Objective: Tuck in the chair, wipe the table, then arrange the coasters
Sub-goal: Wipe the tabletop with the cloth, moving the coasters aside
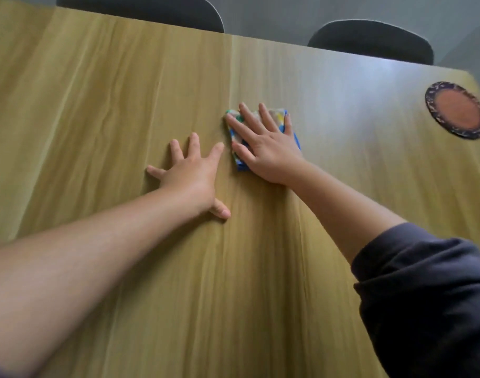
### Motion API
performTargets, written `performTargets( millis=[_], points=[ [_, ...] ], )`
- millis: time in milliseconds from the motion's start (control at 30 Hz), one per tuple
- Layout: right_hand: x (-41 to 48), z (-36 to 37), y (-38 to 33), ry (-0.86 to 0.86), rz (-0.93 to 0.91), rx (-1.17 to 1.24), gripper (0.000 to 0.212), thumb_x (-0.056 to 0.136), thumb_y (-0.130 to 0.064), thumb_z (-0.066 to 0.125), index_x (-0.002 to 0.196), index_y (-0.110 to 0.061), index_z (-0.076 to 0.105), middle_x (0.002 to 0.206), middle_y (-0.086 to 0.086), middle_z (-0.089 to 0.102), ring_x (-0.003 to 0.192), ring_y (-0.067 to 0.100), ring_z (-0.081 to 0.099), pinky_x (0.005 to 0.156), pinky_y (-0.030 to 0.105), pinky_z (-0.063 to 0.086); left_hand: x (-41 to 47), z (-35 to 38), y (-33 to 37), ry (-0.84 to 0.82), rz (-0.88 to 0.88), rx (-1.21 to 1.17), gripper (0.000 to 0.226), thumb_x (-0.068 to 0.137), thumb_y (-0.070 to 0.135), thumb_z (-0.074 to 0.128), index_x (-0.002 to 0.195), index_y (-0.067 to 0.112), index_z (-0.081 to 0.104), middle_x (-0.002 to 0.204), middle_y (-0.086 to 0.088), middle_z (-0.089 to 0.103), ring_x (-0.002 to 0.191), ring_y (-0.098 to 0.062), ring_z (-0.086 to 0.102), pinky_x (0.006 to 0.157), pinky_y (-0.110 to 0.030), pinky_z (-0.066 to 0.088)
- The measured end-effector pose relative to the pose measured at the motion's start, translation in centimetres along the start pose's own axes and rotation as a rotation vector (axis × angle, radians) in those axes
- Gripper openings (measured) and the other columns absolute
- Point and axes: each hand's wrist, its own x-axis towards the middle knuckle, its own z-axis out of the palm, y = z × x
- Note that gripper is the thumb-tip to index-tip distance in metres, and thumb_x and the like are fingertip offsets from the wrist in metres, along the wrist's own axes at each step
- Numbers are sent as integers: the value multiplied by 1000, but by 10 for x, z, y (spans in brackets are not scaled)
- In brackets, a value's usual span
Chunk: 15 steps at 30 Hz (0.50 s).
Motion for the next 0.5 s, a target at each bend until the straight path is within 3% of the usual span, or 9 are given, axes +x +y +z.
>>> performTargets(
  millis=[300,400,500],
  points=[
    [-179,19,-48,-84,-57,-70,60,97,-56,22,154,-44,9,164,-11,2,151,25,-5,116,63,-1,-4,-3,0,-10,-3,-3,126,56,52,85,149,41,1,158,-1,-21,144,-37,-16,102,-75,15],
    [-186,20,-51,-91,-32,-52,60,96,-57,22,154,-44,13,164,-12,5,152,23,-3,116,62,0,-4,-3,-1,-15,-1,-2,125,57,53,84,149,41,0,158,-1,-22,144,-37,-17,103,-74,15],
    [-153,17,-43,-52,108,-24,60,94,-59,19,153,-47,11,163,-15,2,152,21,-5,116,61,-2,-3,-2,-2,-13,4,9,127,57,55,83,149,41,-2,157,-2,-23,144,-37,-17,103,-74,14]
  ],
)
